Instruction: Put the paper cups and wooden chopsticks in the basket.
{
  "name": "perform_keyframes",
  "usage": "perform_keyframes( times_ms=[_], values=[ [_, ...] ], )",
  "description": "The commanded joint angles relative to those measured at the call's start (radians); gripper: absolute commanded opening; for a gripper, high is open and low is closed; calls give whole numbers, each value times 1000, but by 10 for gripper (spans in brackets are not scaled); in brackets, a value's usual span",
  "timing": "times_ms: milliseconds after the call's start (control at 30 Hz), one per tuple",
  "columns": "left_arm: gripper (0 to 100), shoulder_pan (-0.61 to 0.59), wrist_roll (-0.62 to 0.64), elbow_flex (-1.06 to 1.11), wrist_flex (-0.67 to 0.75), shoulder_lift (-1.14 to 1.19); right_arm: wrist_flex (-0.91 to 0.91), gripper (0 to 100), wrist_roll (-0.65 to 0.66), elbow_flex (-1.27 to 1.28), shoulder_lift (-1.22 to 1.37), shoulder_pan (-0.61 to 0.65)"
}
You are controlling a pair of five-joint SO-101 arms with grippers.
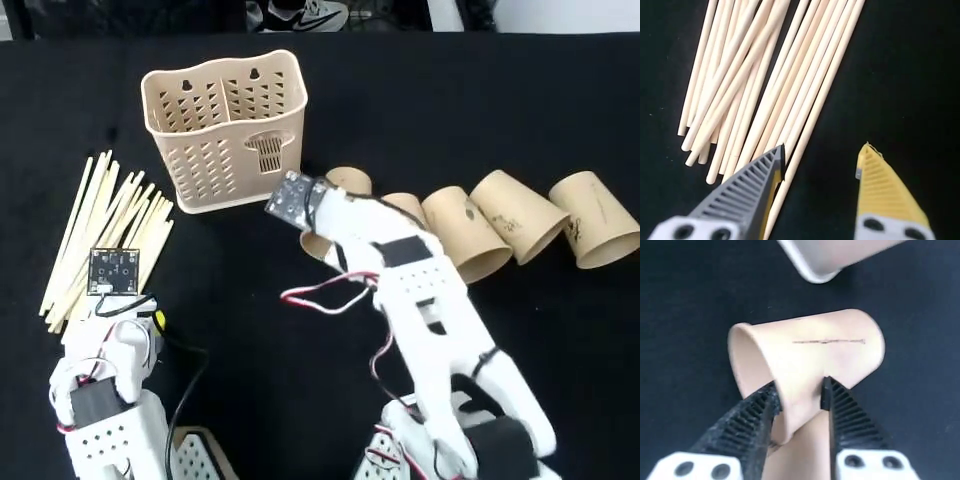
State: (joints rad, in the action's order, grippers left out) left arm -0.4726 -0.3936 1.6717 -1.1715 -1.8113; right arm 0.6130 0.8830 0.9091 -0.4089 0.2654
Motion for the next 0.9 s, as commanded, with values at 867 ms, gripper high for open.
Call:
perform_keyframes(
  times_ms=[867],
  values=[
    [245,-27,-8,-1,-6,-6,292,11,-516,-424,-271,-117]
  ],
)
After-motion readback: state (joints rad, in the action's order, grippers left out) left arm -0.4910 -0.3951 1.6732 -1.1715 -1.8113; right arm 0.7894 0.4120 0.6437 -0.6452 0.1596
